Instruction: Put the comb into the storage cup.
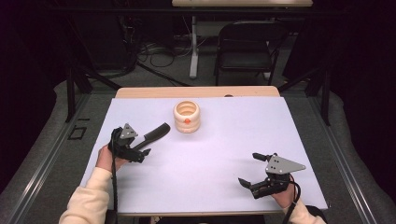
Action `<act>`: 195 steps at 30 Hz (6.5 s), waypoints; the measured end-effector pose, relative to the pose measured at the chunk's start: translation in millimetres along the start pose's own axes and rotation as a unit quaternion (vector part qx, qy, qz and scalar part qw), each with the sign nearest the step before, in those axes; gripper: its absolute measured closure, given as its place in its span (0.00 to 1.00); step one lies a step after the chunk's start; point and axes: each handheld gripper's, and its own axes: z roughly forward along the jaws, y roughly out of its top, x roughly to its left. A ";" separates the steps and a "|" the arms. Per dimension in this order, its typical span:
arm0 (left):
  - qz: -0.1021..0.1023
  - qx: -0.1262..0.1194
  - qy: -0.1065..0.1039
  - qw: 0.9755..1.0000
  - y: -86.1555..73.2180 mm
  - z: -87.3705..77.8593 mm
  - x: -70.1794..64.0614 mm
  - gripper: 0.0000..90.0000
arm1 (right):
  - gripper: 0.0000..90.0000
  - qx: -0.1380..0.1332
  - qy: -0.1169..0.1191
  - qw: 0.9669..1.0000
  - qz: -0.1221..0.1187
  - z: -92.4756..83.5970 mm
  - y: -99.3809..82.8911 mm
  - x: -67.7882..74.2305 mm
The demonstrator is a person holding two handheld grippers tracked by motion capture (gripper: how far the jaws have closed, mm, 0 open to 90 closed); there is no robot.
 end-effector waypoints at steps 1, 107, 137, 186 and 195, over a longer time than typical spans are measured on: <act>0.002 0.001 0.004 1.000 1.2 0.3 1.4 0.00 | 0.00 0.000 0.001 1.000 0.001 -0.1 0.0 0.2; -0.064 0.107 -0.071 0.990 35.5 22.3 24.8 0.80 | 0.00 0.013 0.003 1.000 -0.003 1.6 -0.5 1.7; -0.081 0.005 -0.056 0.995 29.4 6.5 6.1 0.80 | 0.00 0.012 0.001 1.000 -0.002 0.7 -0.7 0.6; -0.099 -0.089 -0.046 0.990 34.2 2.7 -0.5 0.80 | 0.00 0.012 -0.003 1.000 0.000 1.1 -0.6 0.0; -0.097 -0.099 -0.046 0.989 38.2 2.4 -2.4 0.80 | 0.00 0.013 -0.004 1.000 -0.001 1.1 -0.7 -0.4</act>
